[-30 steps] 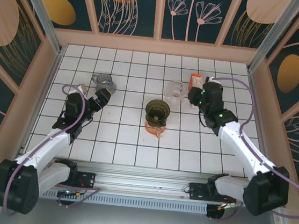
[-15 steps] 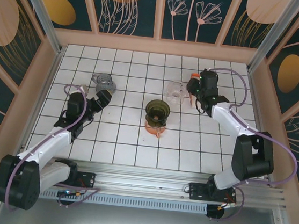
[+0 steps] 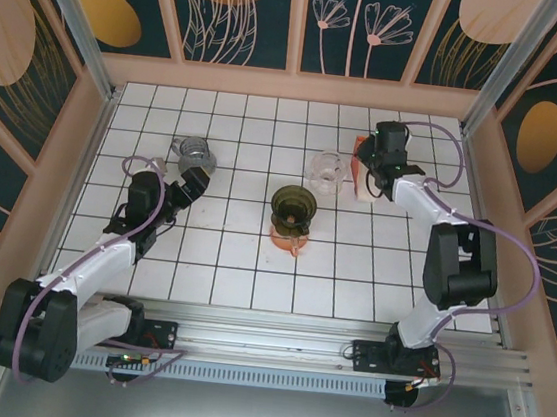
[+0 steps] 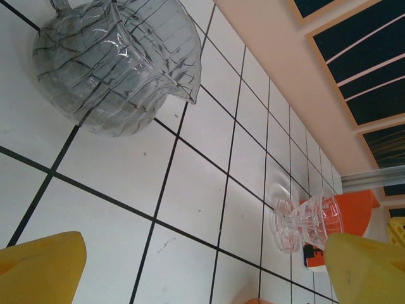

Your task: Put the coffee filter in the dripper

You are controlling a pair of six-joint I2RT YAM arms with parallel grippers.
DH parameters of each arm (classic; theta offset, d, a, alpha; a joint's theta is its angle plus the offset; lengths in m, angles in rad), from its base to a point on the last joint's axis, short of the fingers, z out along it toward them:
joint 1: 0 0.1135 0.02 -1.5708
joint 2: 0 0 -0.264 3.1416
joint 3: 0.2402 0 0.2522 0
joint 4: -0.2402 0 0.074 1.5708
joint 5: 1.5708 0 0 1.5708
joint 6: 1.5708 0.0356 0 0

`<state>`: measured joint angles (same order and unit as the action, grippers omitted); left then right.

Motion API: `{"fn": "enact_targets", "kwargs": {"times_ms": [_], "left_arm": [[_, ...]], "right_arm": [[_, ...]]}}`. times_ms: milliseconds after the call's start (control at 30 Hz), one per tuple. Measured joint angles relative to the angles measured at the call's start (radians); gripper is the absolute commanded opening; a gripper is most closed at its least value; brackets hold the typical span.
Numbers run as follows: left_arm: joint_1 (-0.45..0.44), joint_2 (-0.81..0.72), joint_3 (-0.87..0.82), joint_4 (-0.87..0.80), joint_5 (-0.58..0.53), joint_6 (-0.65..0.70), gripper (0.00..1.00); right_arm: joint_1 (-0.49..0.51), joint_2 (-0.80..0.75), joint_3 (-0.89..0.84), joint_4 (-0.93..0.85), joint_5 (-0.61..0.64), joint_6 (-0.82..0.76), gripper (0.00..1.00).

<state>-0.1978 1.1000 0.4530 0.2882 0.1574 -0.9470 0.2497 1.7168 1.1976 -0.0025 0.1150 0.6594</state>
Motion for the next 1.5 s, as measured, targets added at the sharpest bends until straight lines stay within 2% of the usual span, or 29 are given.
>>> {"fn": "enact_targets", "kwargs": {"times_ms": [767,1233,1500], "left_arm": [[0.000,0.003,0.000,0.000,0.003,0.003,0.97],[0.000,0.011,0.000,0.001,0.003,0.003,0.97],[0.000,0.016,0.000,0.001,0.003,0.003,0.97]], "right_arm": [[-0.007,0.087,0.032,0.016,0.019,0.084,0.20],[-0.007,0.100,0.030,0.047,0.026,0.116,0.15],[-0.006,0.097,0.018,0.059,0.026,0.136,0.20]]}}
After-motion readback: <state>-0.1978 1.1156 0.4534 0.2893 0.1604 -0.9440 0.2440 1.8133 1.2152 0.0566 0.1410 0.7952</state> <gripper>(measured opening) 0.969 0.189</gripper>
